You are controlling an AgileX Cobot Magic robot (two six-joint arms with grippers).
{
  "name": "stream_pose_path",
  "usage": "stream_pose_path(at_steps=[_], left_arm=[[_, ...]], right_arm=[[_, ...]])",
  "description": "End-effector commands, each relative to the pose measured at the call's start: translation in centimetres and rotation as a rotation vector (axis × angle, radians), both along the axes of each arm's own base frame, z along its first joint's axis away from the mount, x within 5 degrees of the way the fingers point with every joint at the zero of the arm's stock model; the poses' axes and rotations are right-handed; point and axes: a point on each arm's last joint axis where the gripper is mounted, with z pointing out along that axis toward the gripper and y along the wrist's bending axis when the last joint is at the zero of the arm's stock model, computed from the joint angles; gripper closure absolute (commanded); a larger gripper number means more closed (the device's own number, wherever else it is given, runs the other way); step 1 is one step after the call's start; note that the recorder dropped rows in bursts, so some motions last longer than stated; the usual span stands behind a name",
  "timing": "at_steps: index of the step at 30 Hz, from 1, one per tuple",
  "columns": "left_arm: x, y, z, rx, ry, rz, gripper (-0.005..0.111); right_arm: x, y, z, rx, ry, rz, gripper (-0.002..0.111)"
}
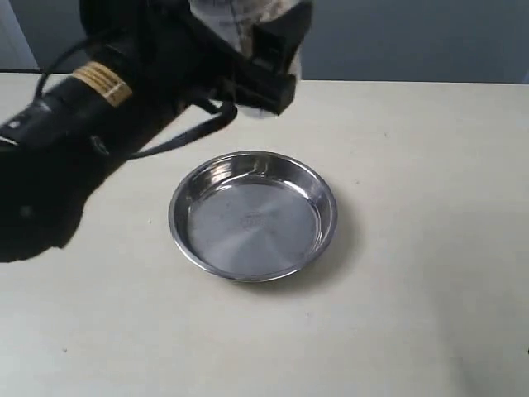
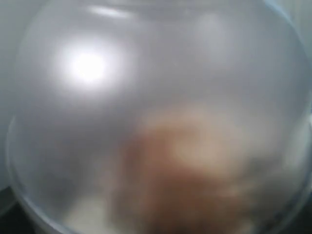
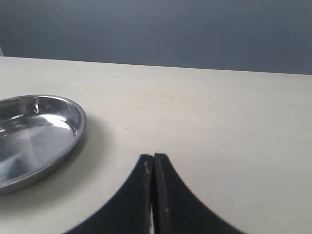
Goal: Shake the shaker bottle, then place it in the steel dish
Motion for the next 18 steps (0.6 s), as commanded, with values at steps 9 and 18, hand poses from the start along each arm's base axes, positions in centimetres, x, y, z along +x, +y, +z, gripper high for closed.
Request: stream_pose_path(at_steps=[9,18], left_arm=[[-2.4,-1.9,4.5,0.003,-0.170,-0.142,0.107],[0.1,-1.5,-3.8,0.079,0.147,-0.018,0.107]], right_arm=[[0.0,0.0,0.1,-0.002,-0.016,-0.001,0.109],[0.0,0.0,0.1,-0.002,-0.016,-0.001,0.109]])
